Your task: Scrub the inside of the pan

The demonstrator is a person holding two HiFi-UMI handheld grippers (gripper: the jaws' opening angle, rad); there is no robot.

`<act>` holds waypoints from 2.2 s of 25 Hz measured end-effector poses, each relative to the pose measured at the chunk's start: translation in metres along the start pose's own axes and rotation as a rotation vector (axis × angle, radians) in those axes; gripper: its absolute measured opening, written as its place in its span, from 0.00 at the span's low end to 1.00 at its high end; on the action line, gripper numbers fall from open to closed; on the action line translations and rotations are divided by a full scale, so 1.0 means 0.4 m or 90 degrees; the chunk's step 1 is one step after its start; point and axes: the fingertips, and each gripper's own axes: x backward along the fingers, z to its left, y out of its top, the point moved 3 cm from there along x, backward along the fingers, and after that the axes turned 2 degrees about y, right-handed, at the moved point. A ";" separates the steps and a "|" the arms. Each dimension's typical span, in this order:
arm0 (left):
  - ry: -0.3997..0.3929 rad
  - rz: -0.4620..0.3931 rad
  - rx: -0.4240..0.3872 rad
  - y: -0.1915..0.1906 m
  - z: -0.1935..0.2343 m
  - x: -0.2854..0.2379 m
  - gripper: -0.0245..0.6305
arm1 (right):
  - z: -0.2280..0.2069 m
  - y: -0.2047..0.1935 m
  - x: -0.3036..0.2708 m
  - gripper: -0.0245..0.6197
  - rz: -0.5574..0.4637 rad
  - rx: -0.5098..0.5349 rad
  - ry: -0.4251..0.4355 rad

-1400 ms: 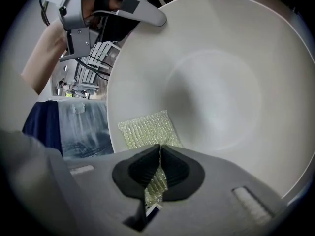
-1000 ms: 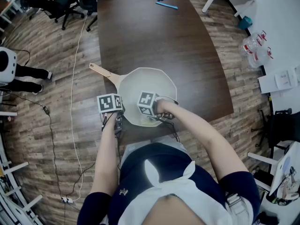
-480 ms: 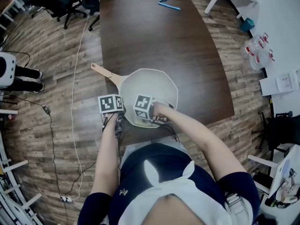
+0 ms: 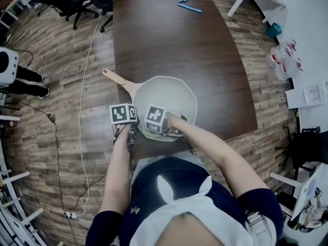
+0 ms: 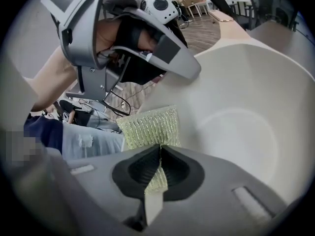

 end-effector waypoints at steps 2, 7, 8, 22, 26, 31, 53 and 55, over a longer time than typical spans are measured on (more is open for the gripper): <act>-0.003 0.001 0.001 0.000 0.001 0.001 0.06 | -0.001 0.015 0.000 0.05 -0.009 0.016 -0.013; -0.004 0.002 0.001 0.004 0.002 -0.003 0.06 | -0.015 0.039 -0.001 0.05 -0.017 0.034 -0.024; -0.004 0.002 0.002 0.003 0.002 -0.003 0.06 | -0.018 0.044 -0.001 0.05 -0.021 0.035 -0.026; -0.016 0.017 -0.008 0.008 0.010 0.000 0.06 | -0.080 0.115 0.003 0.05 -0.047 0.086 -0.124; -0.020 0.018 -0.012 0.006 0.008 -0.005 0.06 | -0.085 0.131 -0.001 0.05 -0.053 0.143 -0.157; -0.020 0.022 -0.013 0.007 0.008 -0.004 0.06 | -0.094 0.132 -0.008 0.05 -0.035 0.211 -0.219; -0.029 0.020 -0.021 0.015 0.000 -0.009 0.06 | -0.171 0.137 0.001 0.05 0.026 0.356 -0.402; -0.028 0.020 -0.020 0.014 -0.005 -0.009 0.06 | -0.178 0.132 0.007 0.05 0.033 0.363 -0.416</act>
